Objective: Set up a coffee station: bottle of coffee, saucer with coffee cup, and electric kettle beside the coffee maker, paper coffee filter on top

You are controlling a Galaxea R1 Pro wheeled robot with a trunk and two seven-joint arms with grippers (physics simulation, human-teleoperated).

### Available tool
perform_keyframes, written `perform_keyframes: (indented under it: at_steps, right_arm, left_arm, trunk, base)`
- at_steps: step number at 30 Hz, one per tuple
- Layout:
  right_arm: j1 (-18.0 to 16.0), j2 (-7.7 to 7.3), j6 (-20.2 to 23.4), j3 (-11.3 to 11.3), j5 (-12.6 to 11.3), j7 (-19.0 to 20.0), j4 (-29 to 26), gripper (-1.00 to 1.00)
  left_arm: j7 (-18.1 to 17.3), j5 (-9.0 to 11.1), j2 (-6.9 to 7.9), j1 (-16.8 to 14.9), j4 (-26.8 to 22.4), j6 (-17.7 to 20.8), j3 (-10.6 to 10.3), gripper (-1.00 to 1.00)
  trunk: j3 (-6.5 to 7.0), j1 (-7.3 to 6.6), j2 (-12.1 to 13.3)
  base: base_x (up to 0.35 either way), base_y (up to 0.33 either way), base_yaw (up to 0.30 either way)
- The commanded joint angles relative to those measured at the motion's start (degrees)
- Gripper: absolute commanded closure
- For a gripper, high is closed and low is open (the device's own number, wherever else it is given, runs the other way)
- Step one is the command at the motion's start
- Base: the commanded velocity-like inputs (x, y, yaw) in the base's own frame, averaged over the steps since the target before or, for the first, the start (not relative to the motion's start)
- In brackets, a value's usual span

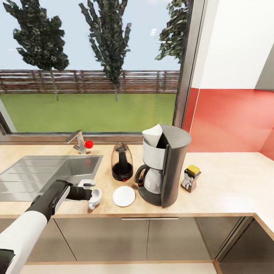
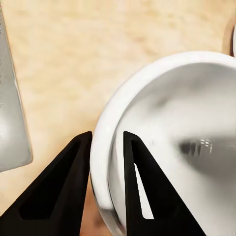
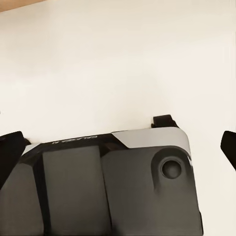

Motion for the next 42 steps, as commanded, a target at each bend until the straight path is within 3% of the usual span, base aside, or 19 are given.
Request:
perform_keyframes:
  at_steps: [1, 11, 13, 14, 19, 27, 42]
  right_arm:
    - [0.10, 0.06, 0.24, -0.28, 0.09, -0.11, -0.10, -1.00]
    - [0.43, 0.12, 0.25, -0.28, 0.10, -0.04, -0.09, -1.00]
    - [0.43, 0.12, 0.25, -0.28, 0.10, -0.05, -0.11, -1.00]
    - [0.44, 0.12, 0.25, -0.28, 0.10, -0.05, -0.15, -1.00]
    - [0.44, 0.11, 0.18, -0.28, 0.03, -0.23, -0.17, -1.00]
    - [0.43, 0.03, 0.17, -0.35, -0.09, -0.41, -0.26, -1.00]
    - [0.44, 0.10, 0.17, -0.29, -0.08, -0.41, -0.26, -1.00]
  left_arm:
    - [0.09, 0.22, 0.07, -0.18, -0.10, 0.36, -0.28, 1.00]
    - [0.13, 0.38, -0.63, -1.76, -0.29, 1.12, -0.35, 1.00]
    - [0.13, 0.41, -0.93, -3.06, -0.27, 2.34, -0.29, 1.00]
    - [0.14, 0.42, -1.25, -5.40, -0.30, 5.90, -0.34, 1.00]
    - [0.14, 0.40, -1.35, -7.46, -0.31, 7.63, -0.35, 1.00]
    - [0.20, 0.40, -1.29, -7.11, -0.20, 7.78, -0.21, 1.00]
    - [0.22, 0.28, -1.20, -6.75, -0.17, 7.69, -0.22, 1.00]
  trunk:
    - [-0.13, 0.04, -0.13]
    - [-0.13, 0.04, -0.13]
    - [-0.13, 0.04, -0.13]
    - [-0.13, 0.04, -0.13]
    - [-0.13, 0.04, -0.13]
    - [-0.11, 0.04, -0.13]
    - [-0.03, 0.04, -0.13]
  base:
    - [0.000, 0.000, 0.000]
    - [0.000, 0.000, 0.000]
    - [0.000, 0.000, 0.000]
    - [0.000, 0.000, 0.000]
    - [0.000, 0.000, 0.000]
    - [0.000, 0.000, -0.033]
    - [0.000, 0.000, -0.243]
